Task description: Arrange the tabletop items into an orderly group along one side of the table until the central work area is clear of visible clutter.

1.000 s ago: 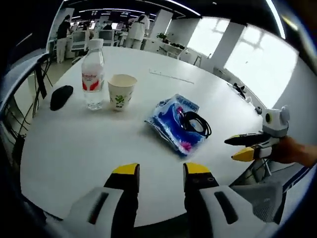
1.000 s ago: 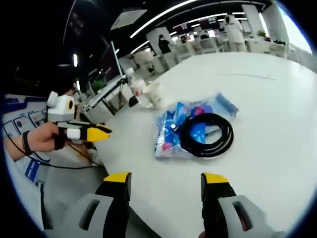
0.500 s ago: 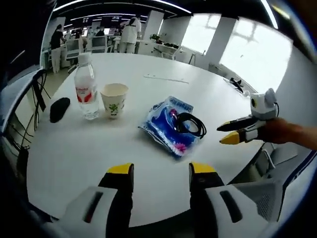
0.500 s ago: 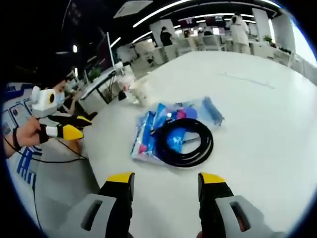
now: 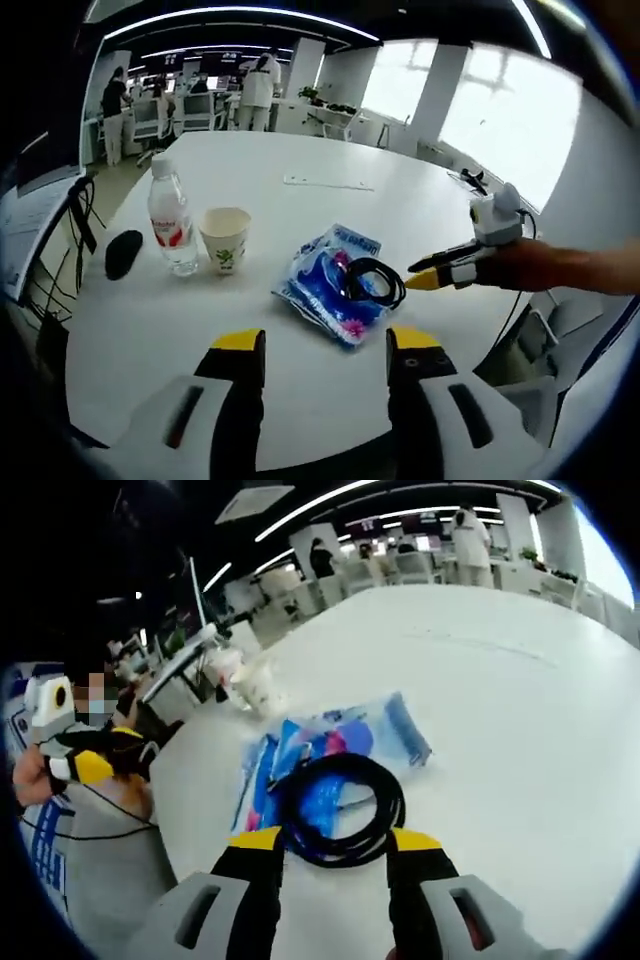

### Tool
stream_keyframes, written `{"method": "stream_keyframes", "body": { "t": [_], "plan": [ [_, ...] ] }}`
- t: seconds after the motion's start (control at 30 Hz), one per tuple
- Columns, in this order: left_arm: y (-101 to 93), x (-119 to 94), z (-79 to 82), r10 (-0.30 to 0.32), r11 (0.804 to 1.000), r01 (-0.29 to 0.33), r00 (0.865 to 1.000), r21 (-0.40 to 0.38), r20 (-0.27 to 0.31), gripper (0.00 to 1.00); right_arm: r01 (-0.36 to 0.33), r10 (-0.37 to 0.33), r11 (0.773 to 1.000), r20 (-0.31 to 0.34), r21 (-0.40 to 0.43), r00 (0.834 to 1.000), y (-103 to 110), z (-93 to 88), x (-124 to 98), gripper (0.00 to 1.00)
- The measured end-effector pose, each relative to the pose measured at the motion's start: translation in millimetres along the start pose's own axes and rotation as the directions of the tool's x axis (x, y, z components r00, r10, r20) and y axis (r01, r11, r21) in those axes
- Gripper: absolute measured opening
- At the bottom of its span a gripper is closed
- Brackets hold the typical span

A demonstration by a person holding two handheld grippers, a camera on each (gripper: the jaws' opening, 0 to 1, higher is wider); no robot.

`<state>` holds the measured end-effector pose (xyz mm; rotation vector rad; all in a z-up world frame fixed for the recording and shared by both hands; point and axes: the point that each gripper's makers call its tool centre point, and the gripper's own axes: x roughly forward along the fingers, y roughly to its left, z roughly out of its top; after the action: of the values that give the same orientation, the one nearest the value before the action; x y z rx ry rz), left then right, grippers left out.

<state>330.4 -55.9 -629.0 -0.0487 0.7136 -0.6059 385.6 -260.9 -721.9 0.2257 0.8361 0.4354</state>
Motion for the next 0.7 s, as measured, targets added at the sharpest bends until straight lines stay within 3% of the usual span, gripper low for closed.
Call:
{"method": "stream_keyframes", "body": {
  "t": [0.07, 0.2, 0.43, 0.7],
  "plan": [
    [0.3, -0.3, 0.9, 0.004, 1.000, -0.004, 1.000, -0.023, 0.007, 0.47, 0.038, -0.038, 0.997, 0.004, 0.060, 0.999, -11.1, 2.9, 4.2, 0.33],
    [0.8, -3.4, 1.5, 0.012, 1.000, -0.012, 1.000, -0.020, 0.012, 0.47, 0.080, -0.080, 0.995, 0.001, 0.058, 0.997, -23.2, 8.2, 10.6, 0.30],
    [5.0, -11.9, -0.2, 0.030, 0.998, -0.029, 0.999, -0.048, 0.024, 0.47, 0.081, -0.080, 0.995, -0.018, 0.051, 0.997, -29.5, 7.9, 25.9, 0.27],
    [3.9, -15.7, 5.2, 0.043, 0.999, -0.043, 0.999, -0.007, 0.024, 0.49, 0.092, -0.089, 0.995, -0.062, 0.042, 0.994, -30.7, 3.8, 41.6, 0.27]
  ]
}}
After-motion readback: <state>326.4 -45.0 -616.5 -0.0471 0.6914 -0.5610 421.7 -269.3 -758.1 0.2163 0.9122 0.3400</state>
